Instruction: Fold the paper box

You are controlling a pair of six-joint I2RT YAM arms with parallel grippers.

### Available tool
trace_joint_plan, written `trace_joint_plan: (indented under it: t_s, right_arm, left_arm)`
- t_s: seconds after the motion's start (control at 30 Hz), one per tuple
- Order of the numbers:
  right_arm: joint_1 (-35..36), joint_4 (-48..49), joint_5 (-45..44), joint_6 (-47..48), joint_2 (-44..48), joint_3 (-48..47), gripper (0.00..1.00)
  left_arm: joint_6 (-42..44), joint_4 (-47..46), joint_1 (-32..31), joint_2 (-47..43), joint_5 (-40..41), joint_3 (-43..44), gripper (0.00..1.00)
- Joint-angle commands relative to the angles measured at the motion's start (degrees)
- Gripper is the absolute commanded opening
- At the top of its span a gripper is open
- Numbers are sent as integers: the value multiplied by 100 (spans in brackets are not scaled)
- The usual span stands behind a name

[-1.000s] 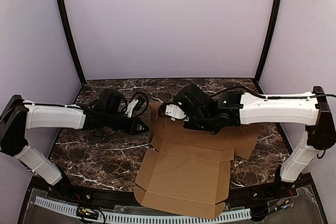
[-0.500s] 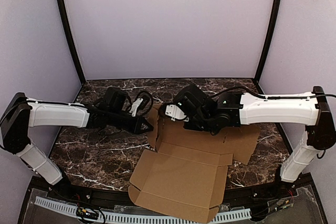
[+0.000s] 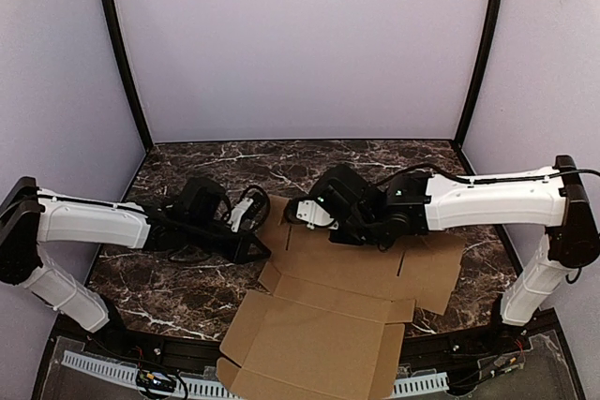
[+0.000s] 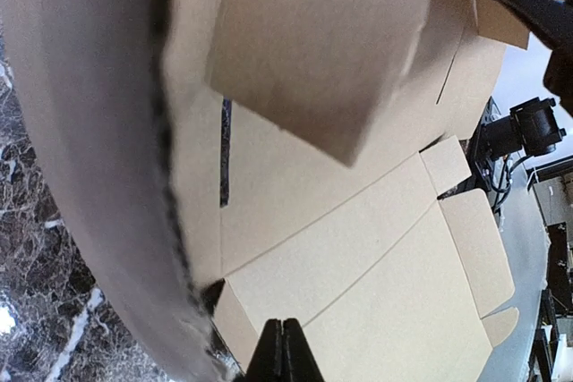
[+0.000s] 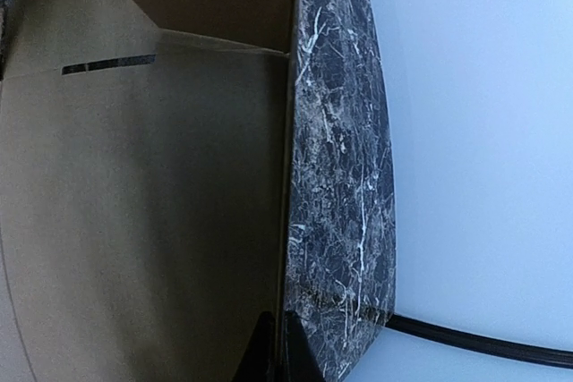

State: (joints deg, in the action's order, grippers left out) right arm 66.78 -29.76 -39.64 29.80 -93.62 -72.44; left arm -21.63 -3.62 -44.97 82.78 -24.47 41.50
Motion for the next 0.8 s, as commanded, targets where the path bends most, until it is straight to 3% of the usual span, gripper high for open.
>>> trace_joint_plan:
  t_s: [0.0, 0.23, 0.33, 0.57, 0.7, 0.77]
  right_arm:
    - [162, -71, 303, -124, 102, 217, 0]
    - [234, -10, 127, -81, 128, 329, 0]
    - [237, 169, 163, 39, 269, 495, 0]
    - [239, 908, 293, 795, 687, 899, 0]
    - [237, 1442, 665, 1425, 1020, 1148, 0]
    - [236, 1658, 913, 1684, 1187, 1239, 0]
  left_arm:
    - [-35, 1, -12, -578, 59, -257, 1]
    - [186, 702, -9, -1385, 499, -198, 1]
    - [342, 1157, -3, -1764, 823, 18, 5]
    - [390, 2288, -5, -2953, 1833, 382, 32]
    - [295, 2283, 71, -3313, 2273, 154, 46]
    - [201, 1988, 346, -3332, 2100, -212, 50]
